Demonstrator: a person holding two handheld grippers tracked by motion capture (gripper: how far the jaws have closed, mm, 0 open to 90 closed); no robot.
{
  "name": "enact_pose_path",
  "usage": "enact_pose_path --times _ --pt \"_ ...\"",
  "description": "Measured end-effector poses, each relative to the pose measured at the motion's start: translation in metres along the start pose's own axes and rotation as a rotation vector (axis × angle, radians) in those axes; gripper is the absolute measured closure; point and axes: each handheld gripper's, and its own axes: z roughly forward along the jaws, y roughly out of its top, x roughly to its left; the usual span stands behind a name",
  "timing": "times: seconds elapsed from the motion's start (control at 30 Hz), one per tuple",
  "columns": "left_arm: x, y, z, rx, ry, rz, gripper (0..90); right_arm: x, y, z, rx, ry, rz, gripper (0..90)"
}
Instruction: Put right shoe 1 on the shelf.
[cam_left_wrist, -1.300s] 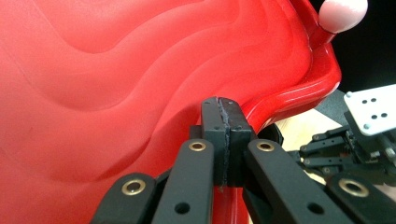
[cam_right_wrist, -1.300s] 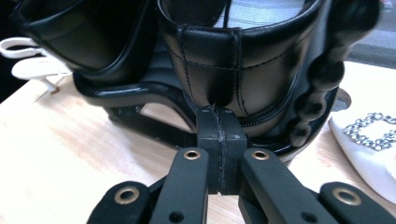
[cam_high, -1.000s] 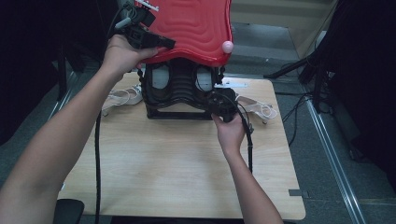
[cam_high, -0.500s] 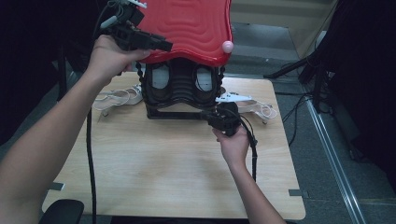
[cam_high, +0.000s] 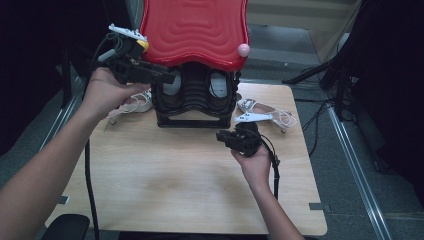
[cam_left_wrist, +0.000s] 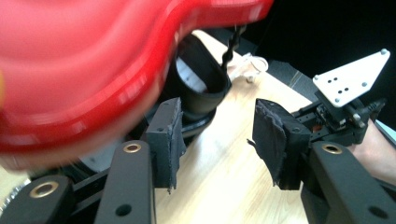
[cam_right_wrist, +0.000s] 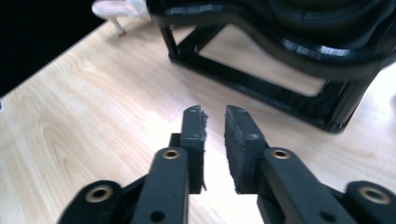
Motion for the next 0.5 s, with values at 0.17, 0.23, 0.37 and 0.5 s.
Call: enact_pose_path --times 0.17,0.23,0.37,0.5 --pt "-0.001 -0.017 0.006 0.005 -0.012 -0.009 52.4 0.003 -0.01 0.004 0.02 -0.013 -0.049 79.0" --pt "-0.002 -0.023 0.009 0.001 -0.021 -0.017 52.5 0.004 -0.014 0.004 0.01 -0.02 -0.055 81.7" --pt "-0.002 -0.035 0.017 0.014 -0.021 -0.017 52.5 -0.001 -0.019 0.005 0.022 0.041 0.002 81.9" --pt "-0.003 -0.051 0.029 0.037 -0.025 -0.026 52.8 -0.004 -0.026 0.004 0.015 0.058 0.034 81.1"
